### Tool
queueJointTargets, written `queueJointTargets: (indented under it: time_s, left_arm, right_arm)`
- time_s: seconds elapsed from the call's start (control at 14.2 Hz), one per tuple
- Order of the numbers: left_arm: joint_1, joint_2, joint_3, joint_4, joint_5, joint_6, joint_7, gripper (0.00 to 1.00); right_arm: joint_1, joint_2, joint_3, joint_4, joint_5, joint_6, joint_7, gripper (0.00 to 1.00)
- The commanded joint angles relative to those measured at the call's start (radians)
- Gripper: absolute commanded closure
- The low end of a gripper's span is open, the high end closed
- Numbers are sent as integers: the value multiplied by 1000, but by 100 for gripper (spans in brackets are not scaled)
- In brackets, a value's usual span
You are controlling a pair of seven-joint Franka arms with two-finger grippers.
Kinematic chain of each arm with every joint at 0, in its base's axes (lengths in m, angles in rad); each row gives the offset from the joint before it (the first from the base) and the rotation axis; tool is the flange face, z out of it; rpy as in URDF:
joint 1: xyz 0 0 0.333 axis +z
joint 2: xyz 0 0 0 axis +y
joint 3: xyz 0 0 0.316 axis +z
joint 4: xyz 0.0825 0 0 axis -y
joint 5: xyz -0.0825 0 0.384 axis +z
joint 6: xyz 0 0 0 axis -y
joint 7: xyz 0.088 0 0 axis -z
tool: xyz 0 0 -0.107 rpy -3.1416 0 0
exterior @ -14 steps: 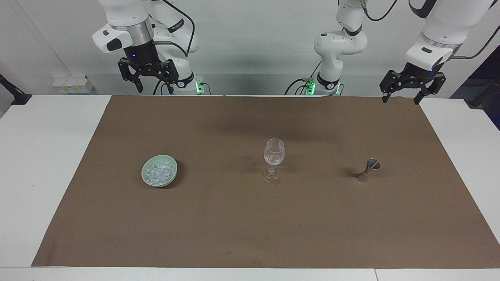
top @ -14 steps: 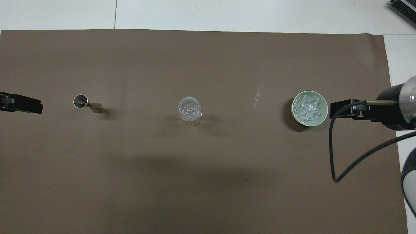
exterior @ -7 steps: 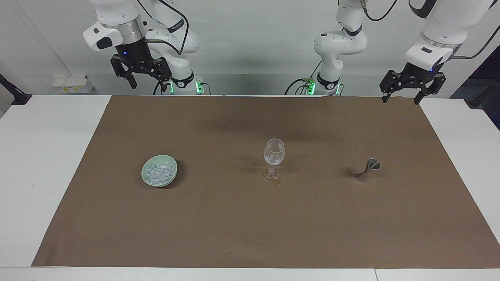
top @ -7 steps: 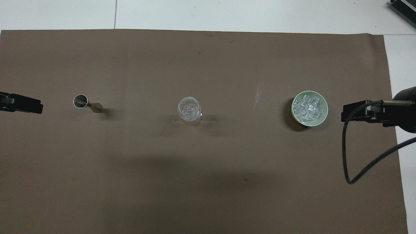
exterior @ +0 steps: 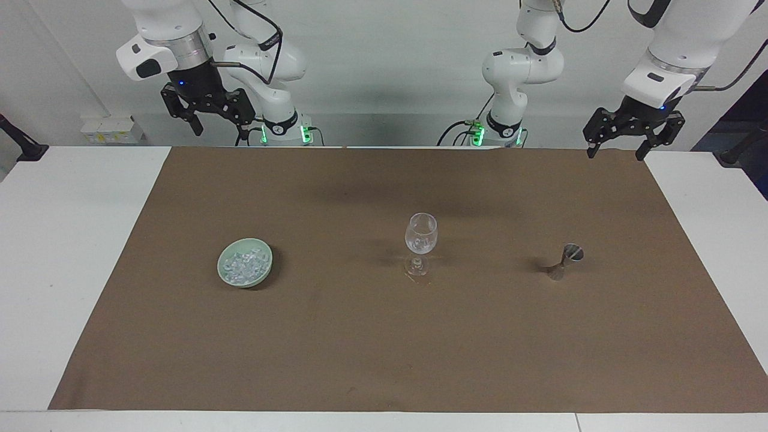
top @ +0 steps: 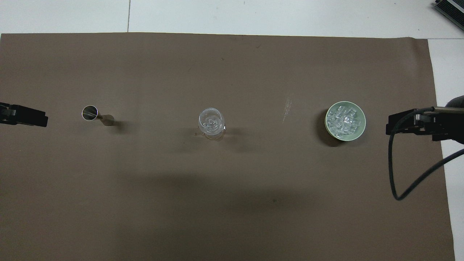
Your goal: Pour wine and add ice with both arms
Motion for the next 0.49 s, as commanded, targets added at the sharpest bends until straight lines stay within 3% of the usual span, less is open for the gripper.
queueJointTargets:
  time_s: [0.0,0.14,0.42]
  left_arm:
    - [11,-12,-3,-9,-11,6,6,0]
    - [11,-12,-3,-9,-11,6,6,0]
    - [11,-12,-3,-9,-11,6,6,0]
  right_arm:
    - [42,54,-38,78,-17,-39,-16,0]
    - [67,65,-77,96,-16,-58,-14,0]
    - [70,59,-77,94,-5,-46,-10,0]
